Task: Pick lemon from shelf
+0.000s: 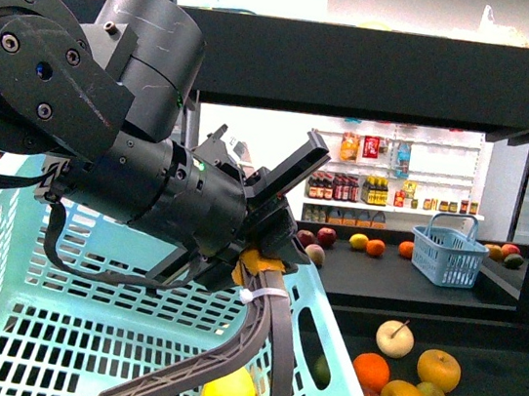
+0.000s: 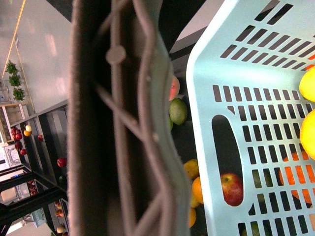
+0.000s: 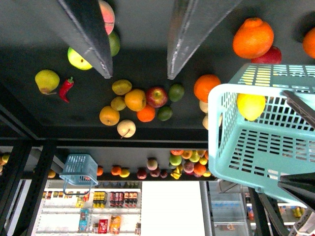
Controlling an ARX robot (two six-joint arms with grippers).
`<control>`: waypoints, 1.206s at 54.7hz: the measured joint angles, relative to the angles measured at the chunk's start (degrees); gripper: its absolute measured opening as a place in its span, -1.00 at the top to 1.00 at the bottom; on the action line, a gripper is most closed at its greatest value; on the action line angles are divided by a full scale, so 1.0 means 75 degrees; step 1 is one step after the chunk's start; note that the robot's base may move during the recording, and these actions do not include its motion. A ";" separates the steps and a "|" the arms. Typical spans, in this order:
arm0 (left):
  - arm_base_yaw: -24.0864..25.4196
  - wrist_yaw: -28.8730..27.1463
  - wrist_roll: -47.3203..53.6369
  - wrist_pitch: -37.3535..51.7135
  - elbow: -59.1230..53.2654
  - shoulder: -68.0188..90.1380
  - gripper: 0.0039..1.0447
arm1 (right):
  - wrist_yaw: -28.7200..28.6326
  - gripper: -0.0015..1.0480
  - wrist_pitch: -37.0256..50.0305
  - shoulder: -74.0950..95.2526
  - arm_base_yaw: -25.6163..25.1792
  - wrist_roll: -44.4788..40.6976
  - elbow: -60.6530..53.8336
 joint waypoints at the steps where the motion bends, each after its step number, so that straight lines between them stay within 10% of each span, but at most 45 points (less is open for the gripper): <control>1: 0.0000 0.0000 0.0000 0.0000 0.0000 0.0000 0.79 | 0.0000 0.17 0.0000 0.0000 0.0000 0.0000 0.0000; 19: 0.0000 -0.0003 0.0003 0.0000 -0.0003 0.0000 0.79 | 0.0000 -0.88 0.0000 0.0000 0.0000 0.0006 0.0000; 42: 0.0227 -0.1687 -0.1230 0.2084 -0.0184 0.0003 0.80 | 0.0000 -0.85 0.0000 -0.0003 0.0000 0.0009 0.0000; 66: 0.2602 -0.4336 -0.4459 0.4424 -0.1189 -0.0181 0.84 | 0.0000 -0.85 0.0000 -0.0003 0.0000 0.0009 0.0000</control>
